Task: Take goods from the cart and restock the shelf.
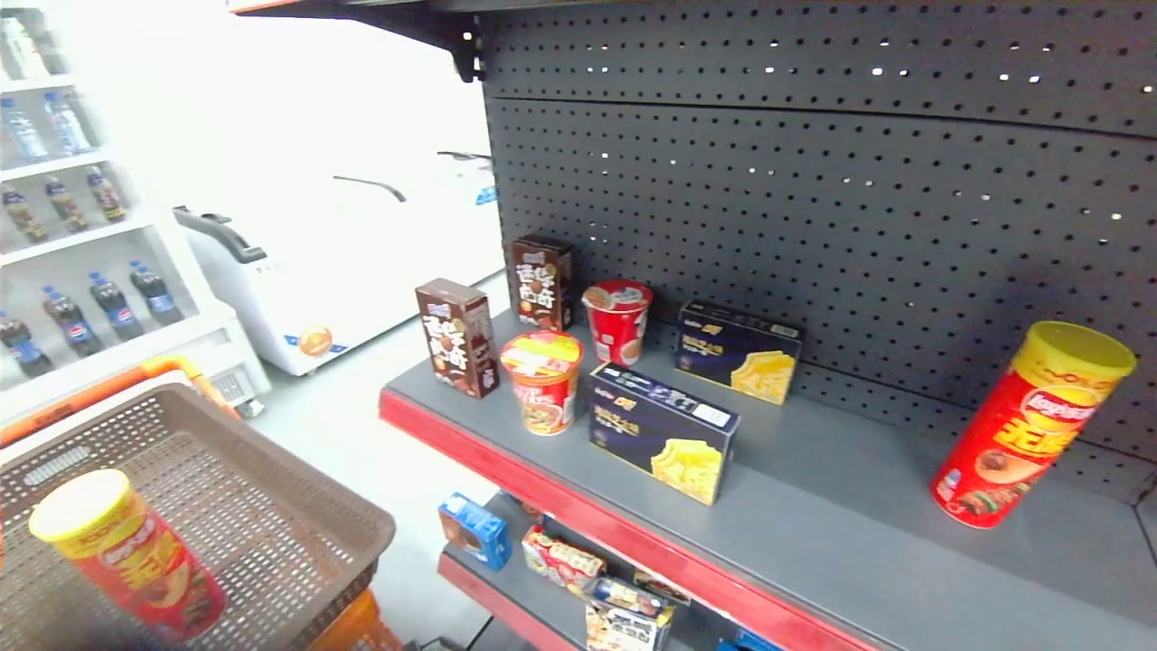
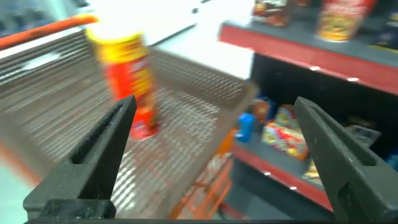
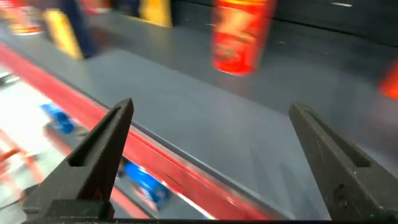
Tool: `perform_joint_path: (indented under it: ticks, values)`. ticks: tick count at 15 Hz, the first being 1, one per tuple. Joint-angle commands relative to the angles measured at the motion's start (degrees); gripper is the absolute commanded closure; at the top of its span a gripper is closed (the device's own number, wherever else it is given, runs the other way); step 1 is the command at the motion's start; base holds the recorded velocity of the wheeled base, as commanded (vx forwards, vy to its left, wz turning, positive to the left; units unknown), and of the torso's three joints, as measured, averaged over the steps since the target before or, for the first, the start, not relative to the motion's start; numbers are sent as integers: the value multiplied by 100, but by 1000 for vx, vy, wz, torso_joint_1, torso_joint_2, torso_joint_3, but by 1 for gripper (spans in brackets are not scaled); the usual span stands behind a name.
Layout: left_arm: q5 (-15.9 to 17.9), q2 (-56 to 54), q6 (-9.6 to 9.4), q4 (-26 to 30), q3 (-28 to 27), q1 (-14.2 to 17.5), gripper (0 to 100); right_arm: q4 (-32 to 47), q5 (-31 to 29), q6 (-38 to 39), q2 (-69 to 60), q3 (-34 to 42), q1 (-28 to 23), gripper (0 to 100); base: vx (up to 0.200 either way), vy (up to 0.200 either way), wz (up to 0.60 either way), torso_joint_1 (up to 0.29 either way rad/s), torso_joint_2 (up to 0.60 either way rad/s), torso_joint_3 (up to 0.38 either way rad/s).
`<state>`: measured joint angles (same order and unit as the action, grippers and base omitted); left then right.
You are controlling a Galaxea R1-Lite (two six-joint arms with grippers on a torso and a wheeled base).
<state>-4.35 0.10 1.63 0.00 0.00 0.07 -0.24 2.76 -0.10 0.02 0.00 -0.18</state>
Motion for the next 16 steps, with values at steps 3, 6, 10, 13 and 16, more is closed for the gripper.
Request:
perform_joint_path:
  ticks: [3,6,10,13,16]
  values:
    - [-13,8,4,0,0,1,0,-2,6,1,-2,0,1,0,0,0,600,-2,-1,2]
    - [-13,8,4,0,0,1,0,-2,6,1,-2,0,1,0,0,0,600,1,2,4]
    - [31,8,-58,0,0,10,0,-2,6,1,-2,0,1,0,0,0,0,0,0,0]
    - [-31,-1,-5,0,0,10,0,-2,6,1,-2,0,1,0,0,0,0,0,0,0]
    - [-119,96,-383,0,-721,10,0,-2,6,1,-2,0,1,0,0,0,0,0,0,0]
